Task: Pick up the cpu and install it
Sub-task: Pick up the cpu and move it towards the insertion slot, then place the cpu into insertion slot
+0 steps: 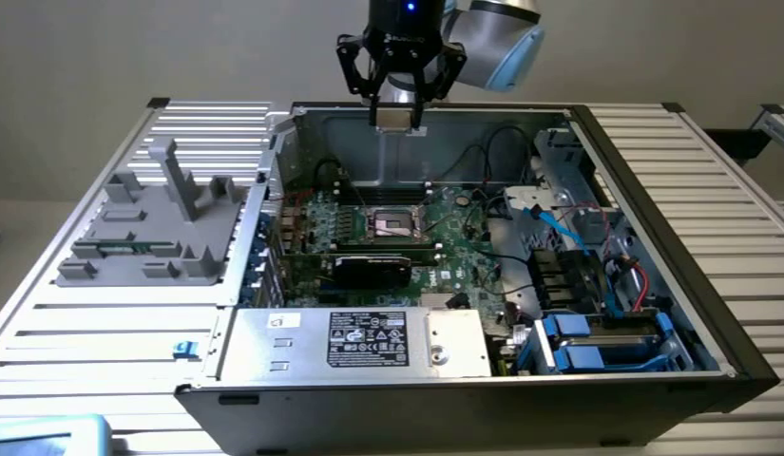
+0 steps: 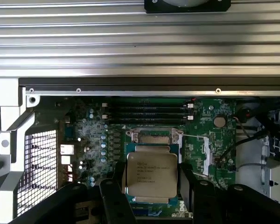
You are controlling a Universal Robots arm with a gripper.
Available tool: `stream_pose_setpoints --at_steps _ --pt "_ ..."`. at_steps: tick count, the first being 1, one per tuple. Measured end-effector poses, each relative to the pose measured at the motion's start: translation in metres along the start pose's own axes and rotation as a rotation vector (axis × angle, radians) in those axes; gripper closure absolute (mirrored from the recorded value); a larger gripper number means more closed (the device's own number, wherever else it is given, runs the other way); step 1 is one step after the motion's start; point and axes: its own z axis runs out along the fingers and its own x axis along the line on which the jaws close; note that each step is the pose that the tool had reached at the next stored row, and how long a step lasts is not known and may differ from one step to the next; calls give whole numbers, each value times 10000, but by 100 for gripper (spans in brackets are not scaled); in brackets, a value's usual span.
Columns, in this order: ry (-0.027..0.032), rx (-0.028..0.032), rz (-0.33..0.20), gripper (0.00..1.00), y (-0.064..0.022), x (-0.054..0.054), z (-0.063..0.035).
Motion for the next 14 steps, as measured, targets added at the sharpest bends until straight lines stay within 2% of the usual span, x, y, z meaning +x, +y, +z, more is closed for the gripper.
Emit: stream_pose_setpoints --at_steps 14 --pt "-5 -4 57 46 0 0 1"
